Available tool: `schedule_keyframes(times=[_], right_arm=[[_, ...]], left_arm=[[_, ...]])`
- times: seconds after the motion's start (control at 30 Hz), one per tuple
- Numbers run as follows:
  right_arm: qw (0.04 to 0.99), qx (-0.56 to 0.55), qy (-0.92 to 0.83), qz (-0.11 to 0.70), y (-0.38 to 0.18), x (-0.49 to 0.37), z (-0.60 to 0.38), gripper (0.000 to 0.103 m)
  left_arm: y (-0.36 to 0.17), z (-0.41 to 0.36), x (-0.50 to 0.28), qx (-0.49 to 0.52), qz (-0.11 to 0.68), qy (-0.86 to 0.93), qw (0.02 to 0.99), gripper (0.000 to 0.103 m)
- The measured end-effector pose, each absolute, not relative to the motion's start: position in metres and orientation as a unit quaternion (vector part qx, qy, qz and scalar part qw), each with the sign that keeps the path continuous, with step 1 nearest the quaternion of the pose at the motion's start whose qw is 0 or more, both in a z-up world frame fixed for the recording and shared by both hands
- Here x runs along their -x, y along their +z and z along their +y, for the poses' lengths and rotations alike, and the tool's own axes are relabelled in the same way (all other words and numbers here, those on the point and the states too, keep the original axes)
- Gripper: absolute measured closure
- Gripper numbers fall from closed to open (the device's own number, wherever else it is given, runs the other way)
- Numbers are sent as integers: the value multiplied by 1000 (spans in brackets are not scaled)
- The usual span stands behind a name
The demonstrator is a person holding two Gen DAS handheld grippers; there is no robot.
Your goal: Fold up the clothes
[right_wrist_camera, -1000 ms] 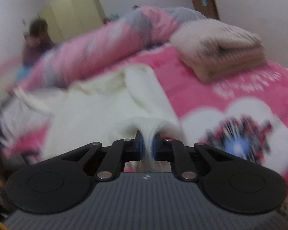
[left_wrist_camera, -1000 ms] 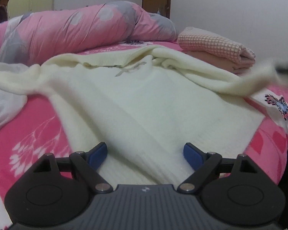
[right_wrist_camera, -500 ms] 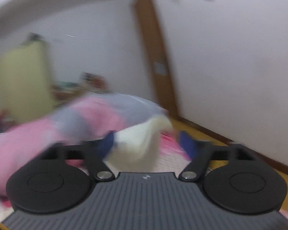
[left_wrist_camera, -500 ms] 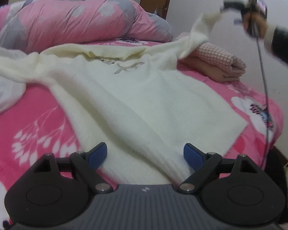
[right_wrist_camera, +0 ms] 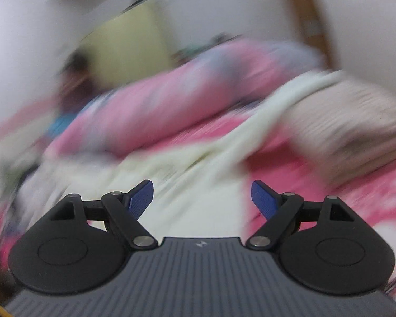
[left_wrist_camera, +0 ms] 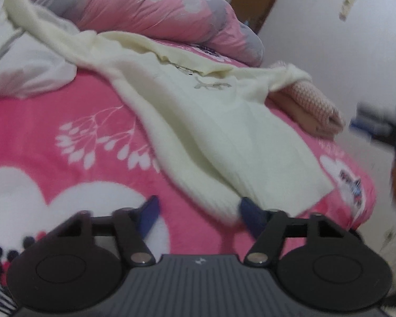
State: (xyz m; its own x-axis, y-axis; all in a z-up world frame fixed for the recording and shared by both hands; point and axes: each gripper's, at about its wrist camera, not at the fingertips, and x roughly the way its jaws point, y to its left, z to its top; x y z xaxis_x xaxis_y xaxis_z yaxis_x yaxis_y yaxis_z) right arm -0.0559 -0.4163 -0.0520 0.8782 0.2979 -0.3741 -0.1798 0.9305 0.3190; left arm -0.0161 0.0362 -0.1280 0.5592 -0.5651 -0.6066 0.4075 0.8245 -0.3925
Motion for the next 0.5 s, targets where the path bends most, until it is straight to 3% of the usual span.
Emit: schedule_keyframes(times=[0.07,0.27,0.33,0.4,0.47,0.5], right_arm=[[953,-65,188,229,-70,73,-360,22],[909,198,283,236,-104,112,-222,25],[895,257,261,253,-118,106,-198,37],[898,233,245,282,-122,93,-199,73],[911,157,234,300,-112,81,-215,99],[919,117,232,296,-103,79,-227,99]], left_arm=[[-131,41,9,136,388,-270,871,47],[-137,36,-17,163,407,-250,863,68],[-138,34,-21,167,409,-243,864,85],[-137,32,-24,169,413,-240,862,93],[-128,39,-23,182,411,-242,860,94],[-121,48,-22,201,407,-246,856,94]])
